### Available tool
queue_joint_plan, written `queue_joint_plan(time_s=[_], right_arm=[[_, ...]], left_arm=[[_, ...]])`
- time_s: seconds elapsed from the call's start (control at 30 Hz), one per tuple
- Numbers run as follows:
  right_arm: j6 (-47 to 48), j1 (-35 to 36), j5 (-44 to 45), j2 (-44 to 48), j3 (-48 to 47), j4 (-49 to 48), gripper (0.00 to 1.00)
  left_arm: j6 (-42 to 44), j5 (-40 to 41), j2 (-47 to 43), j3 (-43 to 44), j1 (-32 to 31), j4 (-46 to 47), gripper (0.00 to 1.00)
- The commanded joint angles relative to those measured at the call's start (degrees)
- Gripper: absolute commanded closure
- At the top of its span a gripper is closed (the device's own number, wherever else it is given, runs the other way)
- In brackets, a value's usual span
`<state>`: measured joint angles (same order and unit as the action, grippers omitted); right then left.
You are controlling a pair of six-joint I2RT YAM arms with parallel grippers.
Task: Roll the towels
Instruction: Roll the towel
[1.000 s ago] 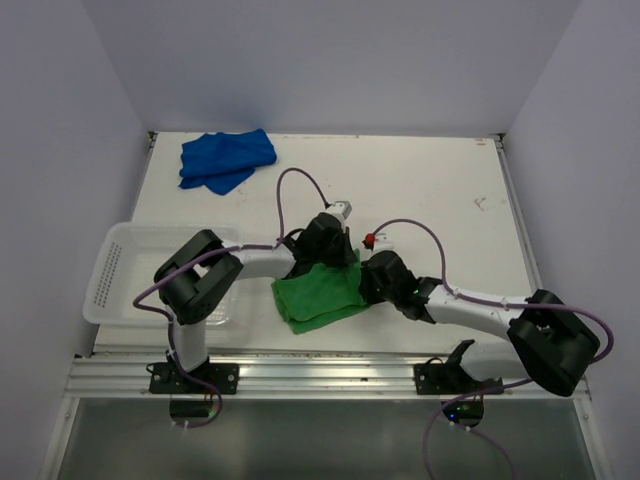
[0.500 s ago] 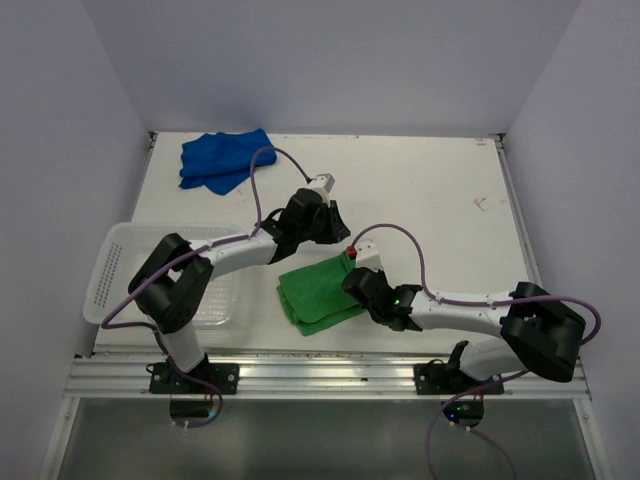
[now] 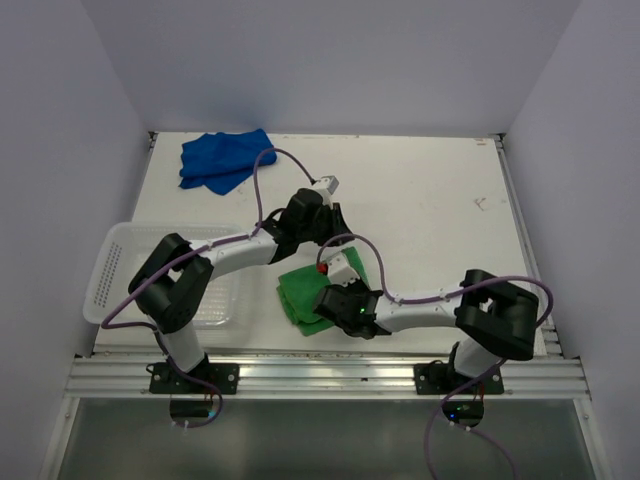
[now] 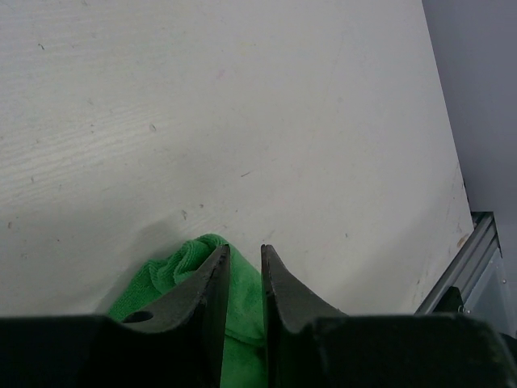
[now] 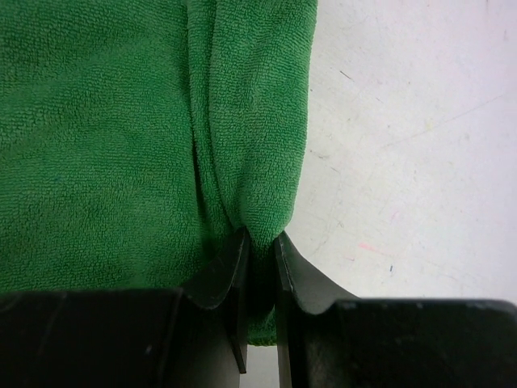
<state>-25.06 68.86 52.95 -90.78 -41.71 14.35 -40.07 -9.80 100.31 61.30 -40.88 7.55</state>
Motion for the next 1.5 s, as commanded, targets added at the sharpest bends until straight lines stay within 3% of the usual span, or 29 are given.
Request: queue_joint_plan(time_s=[0.0,0.67,1.47], right_arm=[[-1.0,1.4,6.4,-3.4,-3.7,3.9,1.0],[-3.3,3.8,10.3,-21.1,-18.4,17.8,1.0],[-2.5,4.0,9.7,-26.2,-22.2,19.9,1.0]], left_arm=[[-0.8,-2.2,-0.6,1.7,0.3,0.4,0.75],[-0.8,-8.0,-1.3,-3.6,-0.3,5.0,0.75],[-1.1,-13.1,5.0,-4.2,-2.6,7.6,0.75]])
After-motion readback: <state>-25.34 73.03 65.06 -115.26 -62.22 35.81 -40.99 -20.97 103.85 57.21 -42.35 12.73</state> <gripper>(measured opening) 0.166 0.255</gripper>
